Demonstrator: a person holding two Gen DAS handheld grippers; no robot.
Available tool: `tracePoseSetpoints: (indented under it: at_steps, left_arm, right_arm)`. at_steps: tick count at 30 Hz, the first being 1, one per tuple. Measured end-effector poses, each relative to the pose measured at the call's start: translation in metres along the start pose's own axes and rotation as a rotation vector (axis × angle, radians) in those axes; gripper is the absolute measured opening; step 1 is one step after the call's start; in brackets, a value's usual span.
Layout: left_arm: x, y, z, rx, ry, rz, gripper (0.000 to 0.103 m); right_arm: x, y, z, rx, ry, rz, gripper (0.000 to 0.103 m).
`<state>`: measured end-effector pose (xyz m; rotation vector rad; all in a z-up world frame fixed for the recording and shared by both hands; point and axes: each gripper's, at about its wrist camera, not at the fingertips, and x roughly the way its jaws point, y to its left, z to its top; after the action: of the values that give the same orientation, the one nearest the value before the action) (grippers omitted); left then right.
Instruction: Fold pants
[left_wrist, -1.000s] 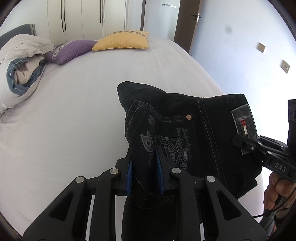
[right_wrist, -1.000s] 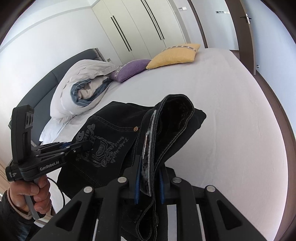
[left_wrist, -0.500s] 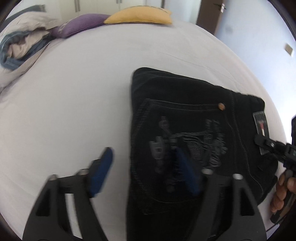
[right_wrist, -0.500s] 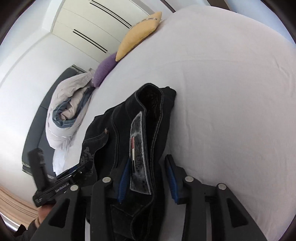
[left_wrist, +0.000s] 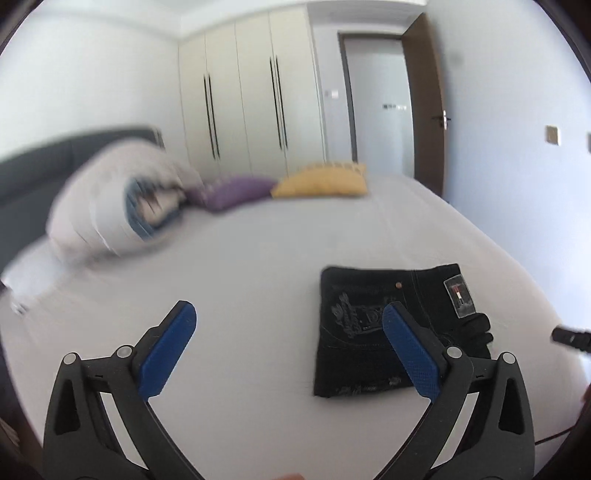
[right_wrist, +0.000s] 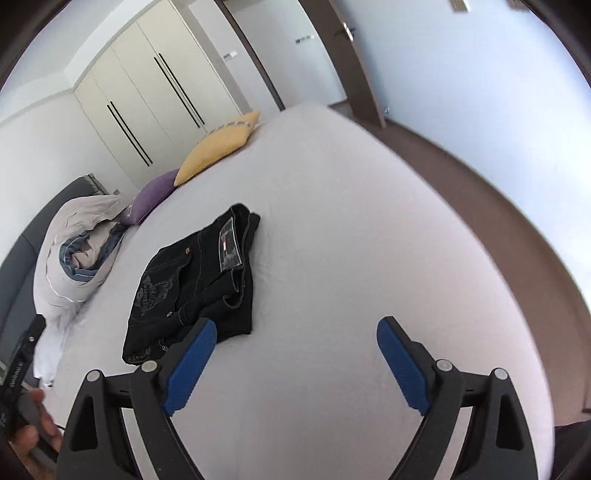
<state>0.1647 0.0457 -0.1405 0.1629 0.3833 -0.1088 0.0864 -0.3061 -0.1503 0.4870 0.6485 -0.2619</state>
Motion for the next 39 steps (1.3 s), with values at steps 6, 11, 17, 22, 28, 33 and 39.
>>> tracePoseSetpoints:
  at_steps: [6,11,17,22,28,33,39]
  left_arm:
    - [-0.101,0.016,0.021,-0.031,-0.049,-0.091,0.103]
    - [-0.152,0.037,0.061,-0.065,-0.011,-0.098,0.103]
    - [-0.194,0.064,0.087,-0.120,0.003,-0.123,0.103]
    - [-0.191,0.056,0.082,-0.075,0.081,-0.030,0.103]
    - [-0.156,0.034,0.052,-0.088,0.257,-0.102,0.103]
    - [-0.141,0.019,0.032,-0.066,0.334,-0.116,0.103]
    - [-0.134,0.012,0.024,-0.060,0.366,-0.116,0.103]
  right_arm:
    - [-0.117,0.041,0.028,-0.243,-0.349,-0.071,0.103]
    - [-0.194,0.069,0.048,-0.350,-0.493,-0.077,0.103]
    - [-0.260,0.083,0.048,-0.397,-0.565,-0.096,0.103]
    - [-0.256,0.085,0.033,-0.370,-0.464,-0.111,0.103]
    - [-0.201,0.076,0.016,-0.246,-0.239,-0.069,0.103]
    - [-0.186,0.080,0.008,-0.272,-0.175,-0.095,0.103]
    - [-0.173,0.090,0.002,-0.336,-0.117,-0.127,0.103]
